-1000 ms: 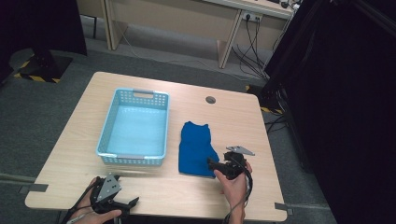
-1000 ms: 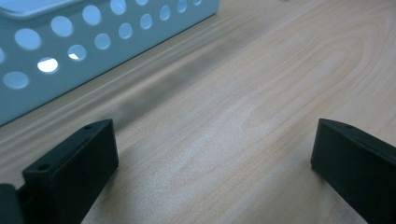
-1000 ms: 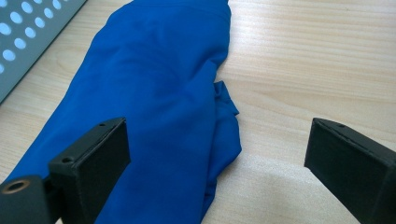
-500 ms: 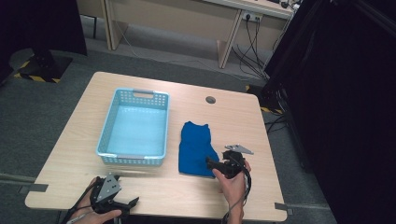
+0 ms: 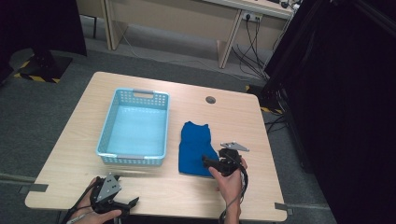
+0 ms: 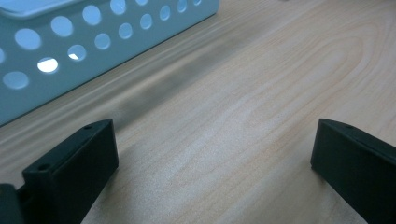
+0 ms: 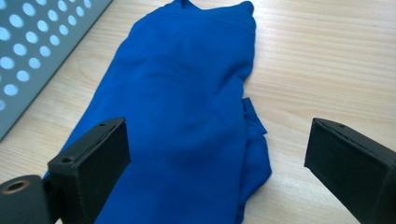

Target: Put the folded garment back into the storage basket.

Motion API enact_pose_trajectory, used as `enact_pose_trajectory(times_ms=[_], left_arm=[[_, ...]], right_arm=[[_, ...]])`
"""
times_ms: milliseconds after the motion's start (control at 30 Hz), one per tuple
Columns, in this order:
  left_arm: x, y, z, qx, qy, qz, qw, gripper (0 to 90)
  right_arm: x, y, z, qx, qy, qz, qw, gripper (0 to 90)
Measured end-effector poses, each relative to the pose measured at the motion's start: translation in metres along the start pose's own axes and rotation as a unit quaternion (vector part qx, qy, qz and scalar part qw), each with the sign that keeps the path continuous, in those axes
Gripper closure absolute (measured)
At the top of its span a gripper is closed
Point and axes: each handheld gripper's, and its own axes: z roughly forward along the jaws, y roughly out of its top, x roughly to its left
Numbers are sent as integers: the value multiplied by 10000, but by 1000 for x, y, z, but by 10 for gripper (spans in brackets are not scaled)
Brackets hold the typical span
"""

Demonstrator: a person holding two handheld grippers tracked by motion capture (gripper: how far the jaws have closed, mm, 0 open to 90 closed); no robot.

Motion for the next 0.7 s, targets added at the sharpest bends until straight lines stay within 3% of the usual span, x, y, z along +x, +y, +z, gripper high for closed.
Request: enact_pose_trajectory(times_ms=[700], left_arm=[[0, 0, 0, 0, 1, 3, 10000, 0]], right_arm=[[8, 4, 5, 71, 50, -67, 9999, 71]])
